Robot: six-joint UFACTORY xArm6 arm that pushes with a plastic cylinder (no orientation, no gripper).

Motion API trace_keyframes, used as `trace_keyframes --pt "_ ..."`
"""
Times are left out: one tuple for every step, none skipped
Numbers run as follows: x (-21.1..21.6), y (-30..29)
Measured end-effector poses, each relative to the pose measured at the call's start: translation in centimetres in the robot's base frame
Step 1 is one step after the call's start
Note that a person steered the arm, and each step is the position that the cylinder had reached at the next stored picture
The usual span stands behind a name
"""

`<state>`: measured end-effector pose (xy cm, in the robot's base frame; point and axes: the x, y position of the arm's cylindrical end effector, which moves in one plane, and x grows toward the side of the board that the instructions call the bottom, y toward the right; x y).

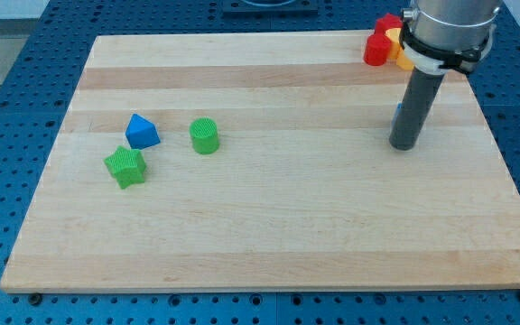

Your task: Move the blue cube to the center right side of board

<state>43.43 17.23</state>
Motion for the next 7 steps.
trace_keyframes --pt "-0.3 0.3" --pt "-0.3 -2.0" --pt "-1.5 -3.5" --pt "-3.0 -3.6" --pt "-3.7 -2.3" --pt "-3.7 0.0" --pt "-3.7 0.6"
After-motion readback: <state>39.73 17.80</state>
